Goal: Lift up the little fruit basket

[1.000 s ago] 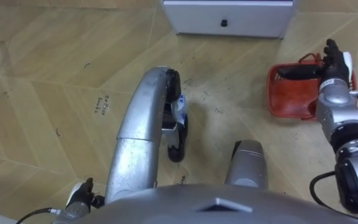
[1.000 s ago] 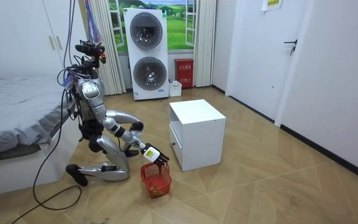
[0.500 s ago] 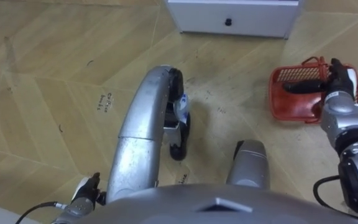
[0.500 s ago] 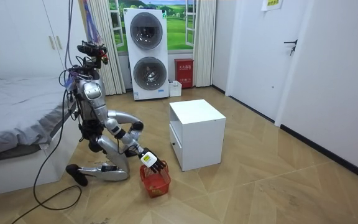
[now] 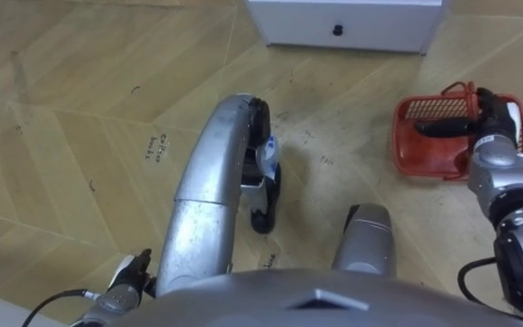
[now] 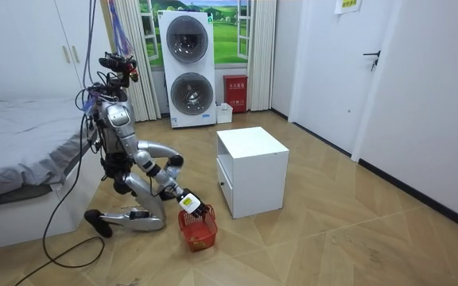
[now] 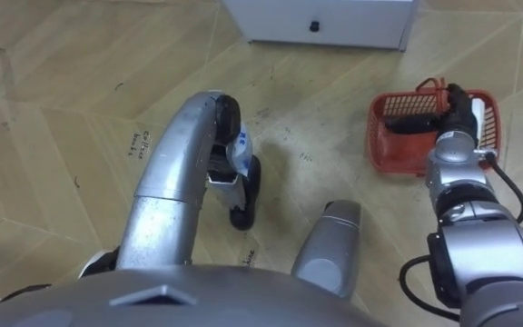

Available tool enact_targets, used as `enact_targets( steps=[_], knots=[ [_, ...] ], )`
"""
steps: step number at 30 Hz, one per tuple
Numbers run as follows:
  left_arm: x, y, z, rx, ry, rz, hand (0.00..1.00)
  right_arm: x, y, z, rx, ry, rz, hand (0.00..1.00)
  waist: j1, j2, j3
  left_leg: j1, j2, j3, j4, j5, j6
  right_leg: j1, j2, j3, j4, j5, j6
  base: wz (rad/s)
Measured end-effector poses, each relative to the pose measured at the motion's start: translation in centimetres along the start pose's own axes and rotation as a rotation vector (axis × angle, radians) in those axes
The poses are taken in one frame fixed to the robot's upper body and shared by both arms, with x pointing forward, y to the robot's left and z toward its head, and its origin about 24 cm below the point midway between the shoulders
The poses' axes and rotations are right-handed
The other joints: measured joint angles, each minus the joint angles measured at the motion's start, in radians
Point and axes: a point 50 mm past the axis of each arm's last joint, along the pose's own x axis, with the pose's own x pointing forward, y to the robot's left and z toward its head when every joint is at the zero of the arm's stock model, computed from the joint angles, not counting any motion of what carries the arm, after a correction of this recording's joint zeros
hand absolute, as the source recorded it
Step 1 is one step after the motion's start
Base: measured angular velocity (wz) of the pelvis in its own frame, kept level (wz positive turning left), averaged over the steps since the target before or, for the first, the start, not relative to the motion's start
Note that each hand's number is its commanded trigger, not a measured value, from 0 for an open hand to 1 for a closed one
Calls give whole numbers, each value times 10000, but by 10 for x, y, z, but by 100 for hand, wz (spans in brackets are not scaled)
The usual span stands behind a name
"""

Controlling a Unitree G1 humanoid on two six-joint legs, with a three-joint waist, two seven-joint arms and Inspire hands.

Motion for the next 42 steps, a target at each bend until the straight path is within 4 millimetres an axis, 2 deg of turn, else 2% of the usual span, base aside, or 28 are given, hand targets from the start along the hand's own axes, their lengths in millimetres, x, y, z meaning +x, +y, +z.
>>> enact_targets(
  steps=[8, 17, 20, 24, 29, 35, 39, 42],
  knots=[
    [1, 2, 5, 27, -38, 30, 0, -1, -3, -19, 42, 932, 214, 100, 24, 1, 0, 28, -33, 11, 4, 28, 33, -21, -35, 21, 32, -2, 2, 0],
    [6, 5, 29, -315, -458, 126, 0, -3, -5, -29, 118, 1410, 115, 100, -18, -5, 3, 47, -33, 17, 5, 68, 26, 54, -32, 27, 69, -5, 5, 0],
    [7, 8, 36, -355, -580, 187, 0, -3, -3, -29, 98, 1385, 165, 100, -21, -80, 43, 46, -28, 19, 7, 81, 26, 51, -26, 44, 87, -7, 1, 0],
    [8, 13, 40, -602, -591, 342, 0, -3, 0, -29, 59, 1399, 318, 100, -58, -344, 144, 48, -57, 15, 24, 101, 16, 61, -17, 68, 103, -12, -6, 0],
    [8, 14, 43, -596, -668, 365, 0, -4, 5, -30, -214, 1376, 773, 100, -100, -630, 166, 109, -113, -84, 136, 97, 27, 234, 48, 31, 105, -30, 30, -1],
    [9, 17, 48, -572, -733, 410, 0, -6, 13, -31, -121, 1488, 1003, 100, -61, -674, 159, 211, -120, -255, 447, -3, 203, 553, 295, -77, 108, -31, 28, -4],
    [9, 18, 52, -589, -815, 334, 0, -6, 15, -30, -118, 1561, 1155, 100, -16, -693, 166, 232, -158, -365, 643, -92, 338, 792, 353, -177, 65, -30, 28, -1],
    [10, 22, 54, -893, -810, 435, 0, -5, 17, -23, -71, 1326, 1225, 100, -63, -714, 166, 247, -279, -449, 729, -143, 406, 1001, 321, -346, -25, -30, 28, 9]
  ],
)
